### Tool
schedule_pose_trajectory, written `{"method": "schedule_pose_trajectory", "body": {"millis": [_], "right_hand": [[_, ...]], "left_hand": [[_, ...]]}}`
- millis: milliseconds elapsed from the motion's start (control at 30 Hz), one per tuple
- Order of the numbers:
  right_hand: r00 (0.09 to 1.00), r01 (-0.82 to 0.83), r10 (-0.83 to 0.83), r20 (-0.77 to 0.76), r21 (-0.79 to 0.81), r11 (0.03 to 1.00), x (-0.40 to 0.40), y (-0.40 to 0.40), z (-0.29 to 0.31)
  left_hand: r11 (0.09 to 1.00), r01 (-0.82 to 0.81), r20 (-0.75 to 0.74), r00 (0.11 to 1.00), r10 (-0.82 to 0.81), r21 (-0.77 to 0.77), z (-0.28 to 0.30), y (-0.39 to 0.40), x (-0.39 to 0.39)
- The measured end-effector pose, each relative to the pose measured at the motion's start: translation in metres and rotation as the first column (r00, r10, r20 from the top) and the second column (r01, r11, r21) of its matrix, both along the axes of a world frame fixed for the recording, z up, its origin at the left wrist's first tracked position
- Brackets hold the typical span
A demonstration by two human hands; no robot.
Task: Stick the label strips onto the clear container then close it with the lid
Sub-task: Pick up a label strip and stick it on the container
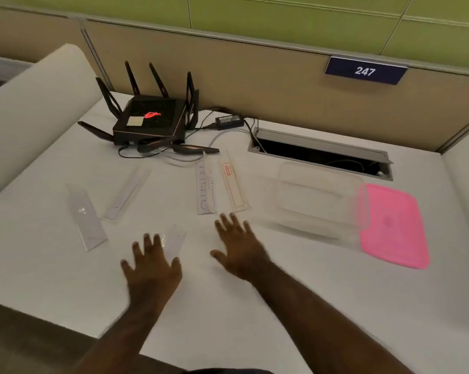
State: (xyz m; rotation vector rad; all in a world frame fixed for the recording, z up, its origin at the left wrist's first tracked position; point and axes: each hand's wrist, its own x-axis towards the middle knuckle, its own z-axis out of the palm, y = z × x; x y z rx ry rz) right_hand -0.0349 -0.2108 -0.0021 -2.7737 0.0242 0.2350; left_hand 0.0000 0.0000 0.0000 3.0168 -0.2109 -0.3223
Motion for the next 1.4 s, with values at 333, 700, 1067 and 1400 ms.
{"method": "schedule_pose_trajectory", "body": {"millis": [333, 700, 1067, 1400], "right_hand": [[0.968, -0.230, 0.233, -0.091, 0.041, 0.972, 0.022, 0.070, -0.039], [0.977, -0.090, 0.093, 0.192, -0.026, 0.996, 0.019, 0.013, -0.020], [0.929, 0.027, -0.001, 0.370, -0.065, 0.998, -0.012, -0.115, 0.073], [0.937, 0.274, -0.271, 0.223, 0.015, 0.962, -0.064, -0.226, 0.110]], "left_hand": [[0.946, -0.173, -0.170, 0.977, 0.130, -0.275, 0.001, 0.050, -0.017], [0.656, -0.342, -0.566, 0.809, -0.159, -0.673, 0.059, 0.023, 0.036], [0.639, -0.189, -0.615, 0.565, -0.550, -0.746, 0.109, -0.066, 0.077], [0.654, 0.456, -0.225, 0.690, -0.688, -0.603, 0.131, -0.175, 0.104]]}}
